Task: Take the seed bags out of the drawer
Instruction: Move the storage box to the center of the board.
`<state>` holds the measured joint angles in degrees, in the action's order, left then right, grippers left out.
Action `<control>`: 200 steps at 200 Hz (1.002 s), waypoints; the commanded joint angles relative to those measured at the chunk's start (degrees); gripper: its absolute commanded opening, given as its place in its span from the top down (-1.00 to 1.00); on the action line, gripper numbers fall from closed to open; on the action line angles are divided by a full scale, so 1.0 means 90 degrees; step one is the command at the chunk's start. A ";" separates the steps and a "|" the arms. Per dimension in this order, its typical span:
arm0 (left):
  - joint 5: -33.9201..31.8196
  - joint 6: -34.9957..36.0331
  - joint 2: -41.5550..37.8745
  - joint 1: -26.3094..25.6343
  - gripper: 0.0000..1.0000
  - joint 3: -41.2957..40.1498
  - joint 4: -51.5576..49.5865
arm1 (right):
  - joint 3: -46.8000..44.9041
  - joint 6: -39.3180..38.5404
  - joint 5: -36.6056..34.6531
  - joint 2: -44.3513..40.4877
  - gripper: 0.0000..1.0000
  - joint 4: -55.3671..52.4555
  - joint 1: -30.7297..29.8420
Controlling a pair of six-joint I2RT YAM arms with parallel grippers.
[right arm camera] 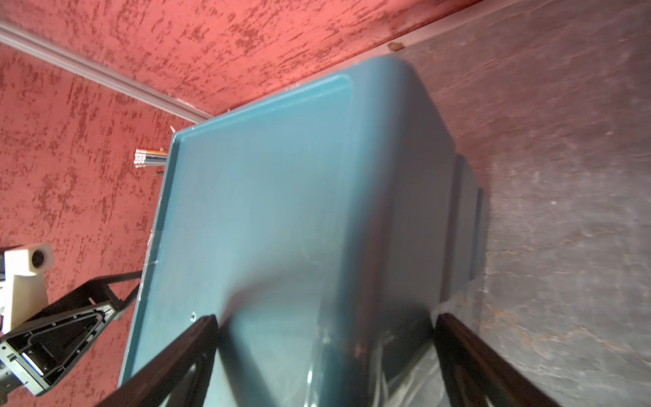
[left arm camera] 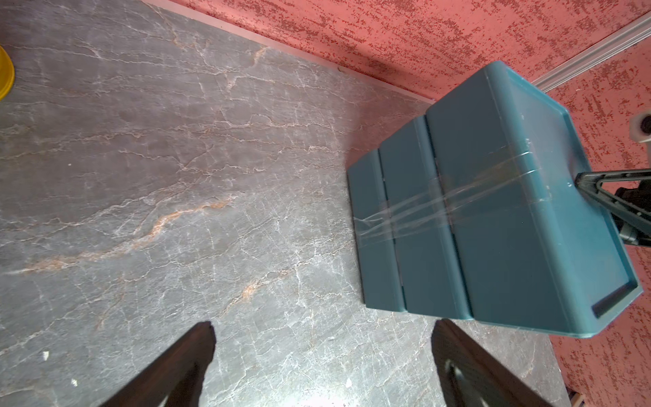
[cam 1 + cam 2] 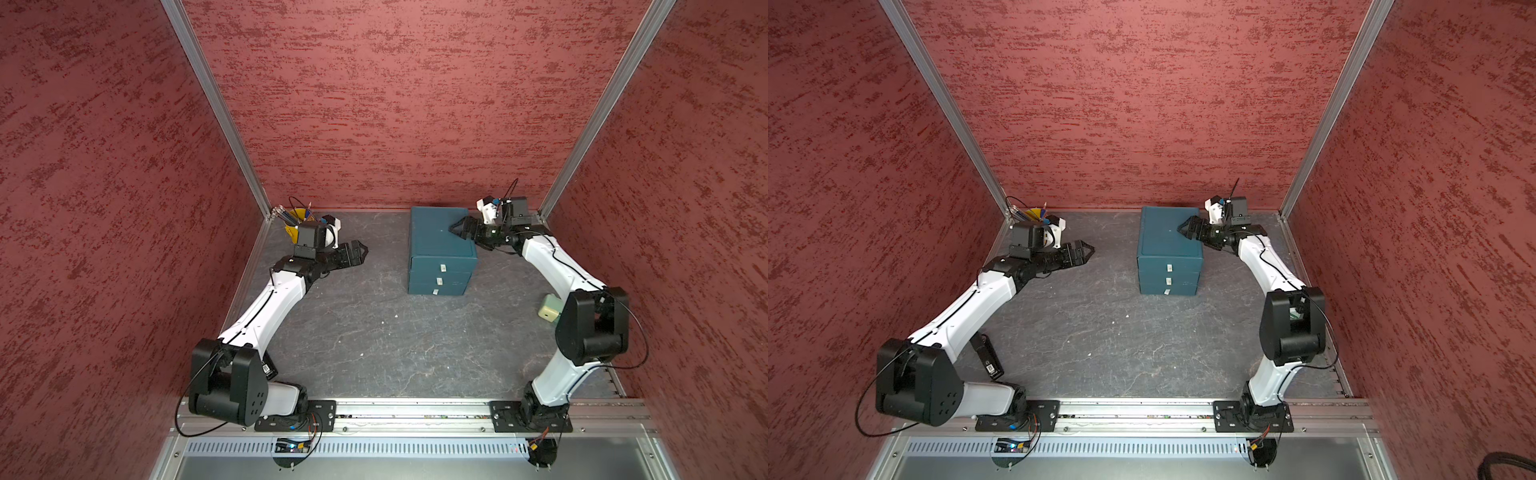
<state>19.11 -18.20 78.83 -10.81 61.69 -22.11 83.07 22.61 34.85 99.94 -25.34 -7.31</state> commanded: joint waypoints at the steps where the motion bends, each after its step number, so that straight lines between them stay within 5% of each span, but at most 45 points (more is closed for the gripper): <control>1: 0.0008 -0.0001 -0.0124 -0.0039 -0.99 0.0195 -0.0108 | 0.0106 0.0215 0.0401 0.0169 -0.98 0.0061 -0.0496; 140: -0.0364 0.0227 -0.1455 0.0018 -0.99 0.0381 -0.1536 | 0.1376 0.0251 0.0515 0.1262 -0.98 -0.0144 -0.2381; 200: -0.0190 -0.0084 -0.1572 -0.0138 -0.99 0.0074 -0.1849 | 0.1673 -0.0056 -0.0321 0.0817 -0.98 -0.0766 -0.2392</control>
<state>16.47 -17.56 65.19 -11.00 63.42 -36.56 95.55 24.08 35.75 110.15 -27.07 -28.80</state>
